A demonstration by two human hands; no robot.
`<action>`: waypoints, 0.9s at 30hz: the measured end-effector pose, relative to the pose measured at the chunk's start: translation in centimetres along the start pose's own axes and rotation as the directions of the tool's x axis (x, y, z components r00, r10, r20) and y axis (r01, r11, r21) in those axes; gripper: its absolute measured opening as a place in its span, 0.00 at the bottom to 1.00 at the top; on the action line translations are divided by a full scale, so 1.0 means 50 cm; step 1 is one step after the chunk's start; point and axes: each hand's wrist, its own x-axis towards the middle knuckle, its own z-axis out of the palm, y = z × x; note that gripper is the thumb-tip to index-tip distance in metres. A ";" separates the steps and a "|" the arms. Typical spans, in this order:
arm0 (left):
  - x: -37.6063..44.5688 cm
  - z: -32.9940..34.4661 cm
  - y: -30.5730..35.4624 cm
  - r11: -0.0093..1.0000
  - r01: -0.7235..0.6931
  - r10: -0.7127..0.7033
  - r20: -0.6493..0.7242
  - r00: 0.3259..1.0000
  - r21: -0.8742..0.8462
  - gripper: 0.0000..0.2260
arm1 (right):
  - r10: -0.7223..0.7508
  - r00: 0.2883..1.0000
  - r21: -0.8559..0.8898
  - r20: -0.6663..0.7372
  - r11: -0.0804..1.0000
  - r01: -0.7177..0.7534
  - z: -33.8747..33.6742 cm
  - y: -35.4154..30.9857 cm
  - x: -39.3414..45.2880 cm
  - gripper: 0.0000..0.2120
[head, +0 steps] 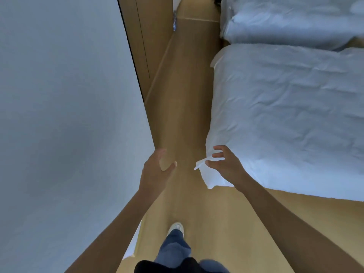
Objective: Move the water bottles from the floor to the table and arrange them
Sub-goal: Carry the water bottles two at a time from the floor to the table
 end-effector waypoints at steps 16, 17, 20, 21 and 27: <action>0.648 0.110 0.208 0.993 -0.106 0.101 0.079 0.992 0.051 0.25 | 0.037 0.999 0.089 -0.033 0.995 -0.033 -0.196 -0.155 0.605 0.25; 0.695 0.119 0.230 0.993 -0.106 0.101 0.081 0.992 0.059 0.25 | 0.032 0.999 0.091 -0.032 0.995 -0.029 -0.218 -0.171 0.654 0.25; 0.826 0.143 0.297 0.996 -0.072 0.067 0.082 0.994 0.058 0.26 | 0.026 1.000 0.090 -0.011 0.996 -0.025 -0.282 -0.225 0.788 0.25; 0.868 0.150 0.321 0.996 -0.066 0.062 0.083 0.995 0.054 0.26 | 0.020 1.000 0.095 -0.003 0.995 -0.019 -0.301 -0.241 0.830 0.25; 1.124 0.197 0.433 0.998 -0.067 0.065 0.075 0.995 0.021 0.25 | 0.015 1.000 0.097 -0.017 0.995 -0.014 -0.399 -0.334 1.084 0.25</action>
